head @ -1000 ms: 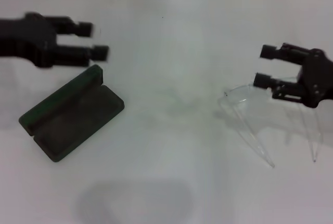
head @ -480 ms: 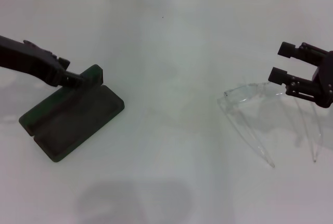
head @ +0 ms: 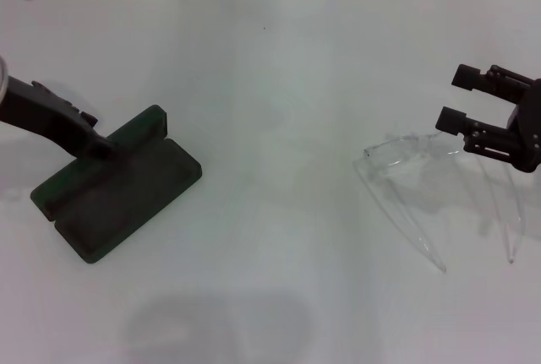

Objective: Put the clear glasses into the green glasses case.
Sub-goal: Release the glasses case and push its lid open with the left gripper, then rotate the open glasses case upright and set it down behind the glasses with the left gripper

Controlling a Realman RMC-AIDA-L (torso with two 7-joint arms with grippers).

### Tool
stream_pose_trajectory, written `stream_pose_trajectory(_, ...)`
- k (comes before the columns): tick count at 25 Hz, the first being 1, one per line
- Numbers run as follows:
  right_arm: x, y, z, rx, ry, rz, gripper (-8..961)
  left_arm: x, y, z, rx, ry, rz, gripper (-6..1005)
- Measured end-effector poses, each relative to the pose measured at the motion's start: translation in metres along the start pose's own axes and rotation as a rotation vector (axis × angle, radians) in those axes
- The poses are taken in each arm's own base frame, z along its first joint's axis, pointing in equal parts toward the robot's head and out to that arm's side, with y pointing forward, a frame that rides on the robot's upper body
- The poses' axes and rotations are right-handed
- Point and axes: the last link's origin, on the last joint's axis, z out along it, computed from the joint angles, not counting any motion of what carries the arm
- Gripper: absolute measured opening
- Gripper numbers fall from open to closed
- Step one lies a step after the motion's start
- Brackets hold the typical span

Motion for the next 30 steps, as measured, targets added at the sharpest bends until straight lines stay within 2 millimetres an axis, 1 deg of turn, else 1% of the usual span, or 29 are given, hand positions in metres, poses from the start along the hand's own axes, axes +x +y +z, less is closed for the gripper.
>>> stream_pose_trajectory(6, -0.001, -0.002, 0.0, 0.003, 0.002, -0.008, 737, 0.001, -0.002, 0.007, 0.008, -0.019, 0.013, 619)
stream_pose_trajectory(15, -0.001, -0.005, 0.002, 0.023, 0.006, -0.022, 736, 0.001, -0.008, 0.025, 0.007, -0.065, 0.01, 616)
stream_pose_trajectory(21, -0.001, -0.008, 0.002, 0.048, 0.0, -0.031, 735, -0.001, -0.011, 0.028, 0.028, -0.096, -0.002, 542)
stream_pose_trajectory(25, -0.002, -0.011, -0.003, 0.084, -0.018, -0.037, 735, -0.003, -0.01, 0.031, 0.032, -0.12, 0.01, 493)
stream_pose_trajectory(30, -0.002, -0.012, -0.006, 0.106, -0.042, -0.037, 734, -0.001, -0.003, 0.036, 0.035, -0.155, 0.059, 309)
